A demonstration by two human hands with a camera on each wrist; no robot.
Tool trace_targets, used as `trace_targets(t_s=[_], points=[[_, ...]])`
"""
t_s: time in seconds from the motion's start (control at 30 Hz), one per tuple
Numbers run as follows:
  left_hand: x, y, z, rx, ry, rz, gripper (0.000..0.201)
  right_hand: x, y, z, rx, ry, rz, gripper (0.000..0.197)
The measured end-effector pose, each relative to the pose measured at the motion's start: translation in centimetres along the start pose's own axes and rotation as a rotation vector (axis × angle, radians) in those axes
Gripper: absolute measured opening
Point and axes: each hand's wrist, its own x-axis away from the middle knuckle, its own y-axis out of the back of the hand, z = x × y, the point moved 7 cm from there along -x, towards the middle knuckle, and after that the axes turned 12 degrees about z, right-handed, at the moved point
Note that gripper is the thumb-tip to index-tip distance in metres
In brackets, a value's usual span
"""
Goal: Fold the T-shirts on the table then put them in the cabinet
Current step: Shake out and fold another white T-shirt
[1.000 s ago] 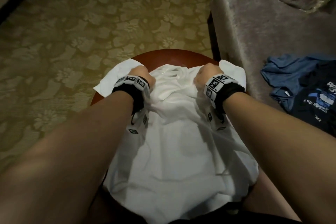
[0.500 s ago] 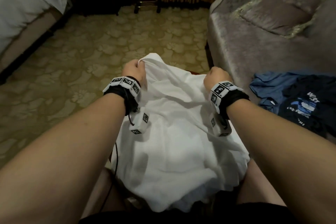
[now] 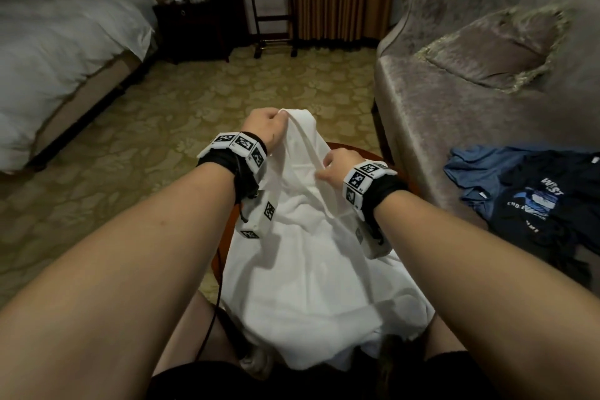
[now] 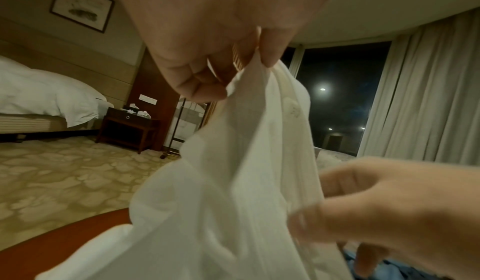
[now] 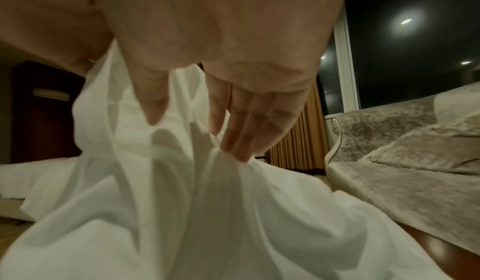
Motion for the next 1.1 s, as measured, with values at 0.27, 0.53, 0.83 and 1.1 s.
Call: trace_targets(t_s=[0.27,0.53,0.83,1.1], points=[[0.6,3.2,-0.2,0.047,0.016,-0.113,0.032,1.5,4.6,-3.6,-0.163,-0.089,-0.216,0.015],[1.6,4.1,-1.6,-0.035,-0.017,-0.129,0.039,3.9,10.9,-5.1,-0.541,0.064,-0.436,0.020],[3.9,6.5,-3.6,-0.142,-0.004,0.003,0.033,7.1,14.9,-3.8,-0.431,0.051,-0.576,0.028],[7.3,9.4,-7.2,-0.105,-0.044,-0.042,0.050,11.5,17.5,-2.2,-0.275,0.046,-0.566,0.035]])
